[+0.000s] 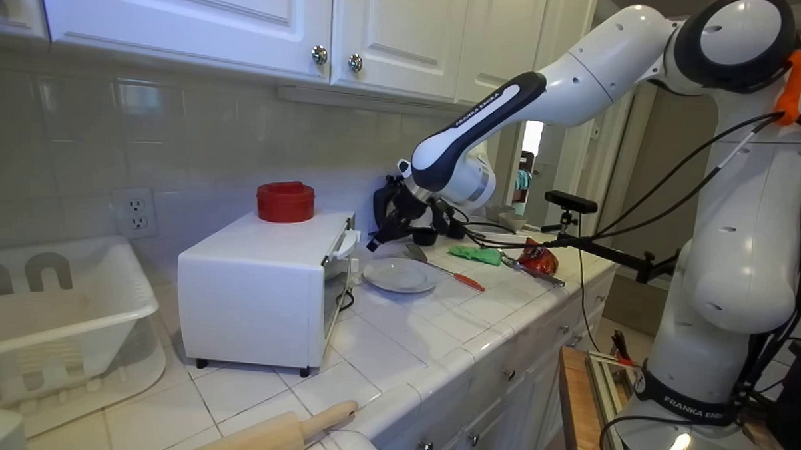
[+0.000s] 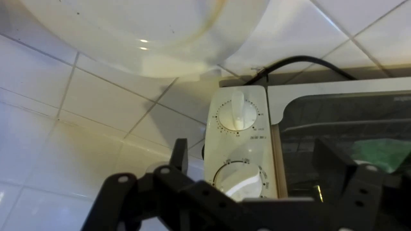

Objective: Close the door to the oven

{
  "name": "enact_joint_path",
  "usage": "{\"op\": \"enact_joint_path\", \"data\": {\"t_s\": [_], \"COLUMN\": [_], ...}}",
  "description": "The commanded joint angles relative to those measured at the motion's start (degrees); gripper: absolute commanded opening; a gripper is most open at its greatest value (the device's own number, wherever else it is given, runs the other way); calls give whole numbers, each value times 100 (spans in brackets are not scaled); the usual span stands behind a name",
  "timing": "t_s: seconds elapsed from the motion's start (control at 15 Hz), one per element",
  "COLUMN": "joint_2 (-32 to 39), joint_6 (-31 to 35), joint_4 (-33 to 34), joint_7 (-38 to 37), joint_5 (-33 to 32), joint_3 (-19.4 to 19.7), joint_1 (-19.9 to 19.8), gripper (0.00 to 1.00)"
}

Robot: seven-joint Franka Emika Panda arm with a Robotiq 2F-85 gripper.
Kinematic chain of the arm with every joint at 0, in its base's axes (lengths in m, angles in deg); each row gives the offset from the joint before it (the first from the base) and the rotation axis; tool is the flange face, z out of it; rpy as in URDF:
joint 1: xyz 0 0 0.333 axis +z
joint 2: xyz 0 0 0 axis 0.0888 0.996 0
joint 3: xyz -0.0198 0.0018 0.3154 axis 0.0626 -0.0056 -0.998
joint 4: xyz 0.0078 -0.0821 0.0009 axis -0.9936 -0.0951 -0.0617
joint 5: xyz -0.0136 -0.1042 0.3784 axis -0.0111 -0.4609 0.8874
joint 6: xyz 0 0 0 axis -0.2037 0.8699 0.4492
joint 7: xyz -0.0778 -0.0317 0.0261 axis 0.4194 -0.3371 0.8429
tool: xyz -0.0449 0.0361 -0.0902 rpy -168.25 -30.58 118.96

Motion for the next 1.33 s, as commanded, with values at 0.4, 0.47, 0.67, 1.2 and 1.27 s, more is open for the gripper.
{"op": "enact_joint_path", "data": {"t_s": [0.4, 0.47, 0.67, 1.2, 1.27], "joint_2": [169, 187, 218, 393, 398], "joint_6": [-868, -779, -522, -303, -264], "joint_4": [829, 802, 601, 645, 656], "joint_7": [-442, -582, -1293, -2625, -2703], "joint_5": [-80, -269, -1282, -3205, -3341], "joint_3": [109, 138, 309, 656, 665], "joint_1": [-23, -1, 112, 398, 437], "gripper": [100, 100, 100, 94, 95]}}
